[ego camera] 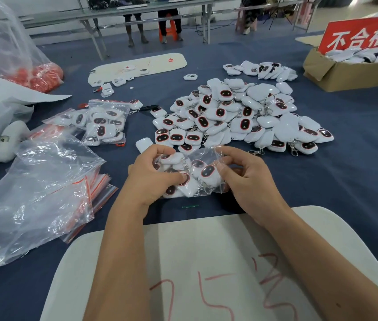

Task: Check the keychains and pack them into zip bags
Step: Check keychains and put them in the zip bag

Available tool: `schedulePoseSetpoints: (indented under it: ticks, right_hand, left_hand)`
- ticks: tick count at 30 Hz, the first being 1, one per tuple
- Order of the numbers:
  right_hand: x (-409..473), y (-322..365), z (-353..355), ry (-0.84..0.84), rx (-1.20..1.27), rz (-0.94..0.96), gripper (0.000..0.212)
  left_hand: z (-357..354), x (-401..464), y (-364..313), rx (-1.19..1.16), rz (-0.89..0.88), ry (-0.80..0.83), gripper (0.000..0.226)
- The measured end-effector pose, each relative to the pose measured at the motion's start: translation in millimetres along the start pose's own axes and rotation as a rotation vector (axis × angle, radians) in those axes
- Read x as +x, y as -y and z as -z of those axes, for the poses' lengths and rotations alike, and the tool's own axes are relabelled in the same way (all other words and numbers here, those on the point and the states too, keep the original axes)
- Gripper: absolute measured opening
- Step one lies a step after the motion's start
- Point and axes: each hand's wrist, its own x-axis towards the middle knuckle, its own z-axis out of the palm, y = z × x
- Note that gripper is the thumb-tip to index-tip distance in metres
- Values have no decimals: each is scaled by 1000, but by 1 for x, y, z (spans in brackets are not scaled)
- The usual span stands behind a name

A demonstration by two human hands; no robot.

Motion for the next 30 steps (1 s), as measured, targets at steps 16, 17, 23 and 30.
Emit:
schedulePoseSetpoints:
  ticks: [16,17,23,30]
  right_hand:
    - [-1,4,8,-443,-120,-46,17]
    - [-1,4,7,-441,-138,-45,16]
    - [-2,5,9,-513,-118,-29,16]
    - [-1,6,9,-389,-194,-18,8]
  left_hand:
    - [-40,-1,-18,509,36,-226,89]
    - [-40,-1,-18,532,32,-203,92]
    - [-47,-6,-25,448,-270,-525,42]
    - [-88,-19,-35,557,-491,-371,34]
